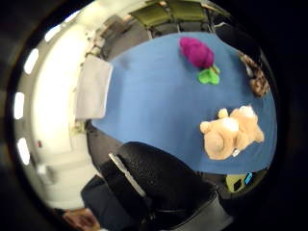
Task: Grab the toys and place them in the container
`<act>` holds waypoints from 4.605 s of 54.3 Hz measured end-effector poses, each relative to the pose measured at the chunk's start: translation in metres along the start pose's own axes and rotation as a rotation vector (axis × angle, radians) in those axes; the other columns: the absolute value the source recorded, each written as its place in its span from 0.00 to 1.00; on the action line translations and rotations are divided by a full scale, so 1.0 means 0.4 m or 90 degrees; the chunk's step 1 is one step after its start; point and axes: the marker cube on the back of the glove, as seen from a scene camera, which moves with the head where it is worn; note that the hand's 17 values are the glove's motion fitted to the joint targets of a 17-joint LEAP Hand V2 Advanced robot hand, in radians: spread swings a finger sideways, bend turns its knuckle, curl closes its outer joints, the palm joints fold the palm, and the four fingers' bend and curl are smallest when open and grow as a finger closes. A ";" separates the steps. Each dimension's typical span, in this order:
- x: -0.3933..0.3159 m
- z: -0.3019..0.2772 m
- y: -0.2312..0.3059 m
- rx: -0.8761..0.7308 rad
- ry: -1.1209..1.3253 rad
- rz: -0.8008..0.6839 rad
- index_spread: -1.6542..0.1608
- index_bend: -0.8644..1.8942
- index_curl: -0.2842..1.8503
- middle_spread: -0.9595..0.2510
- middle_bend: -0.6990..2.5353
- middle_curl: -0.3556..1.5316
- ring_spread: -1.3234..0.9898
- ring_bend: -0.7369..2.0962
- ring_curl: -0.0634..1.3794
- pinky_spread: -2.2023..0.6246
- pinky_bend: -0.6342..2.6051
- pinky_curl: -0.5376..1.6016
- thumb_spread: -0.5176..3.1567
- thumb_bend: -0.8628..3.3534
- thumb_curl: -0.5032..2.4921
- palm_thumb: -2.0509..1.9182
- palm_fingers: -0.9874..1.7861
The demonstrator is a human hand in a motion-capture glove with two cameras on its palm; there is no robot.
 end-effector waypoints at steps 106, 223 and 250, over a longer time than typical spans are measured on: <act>-0.219 -0.472 -0.228 0.155 -0.016 -0.037 0.72 0.46 0.51 0.47 0.46 0.54 0.40 0.63 0.38 0.63 0.43 0.43 0.32 0.23 0.45 0.66 0.79; -0.168 -0.127 -0.470 0.008 0.041 0.057 0.76 0.36 0.23 0.72 0.27 0.39 0.48 0.32 0.25 0.77 0.43 0.40 0.37 0.17 0.22 0.47 0.31; -0.069 0.198 -0.481 -0.095 0.015 0.112 0.77 0.35 0.23 0.73 0.26 0.37 0.49 0.31 0.21 0.77 0.40 0.40 0.38 0.18 0.21 0.47 0.27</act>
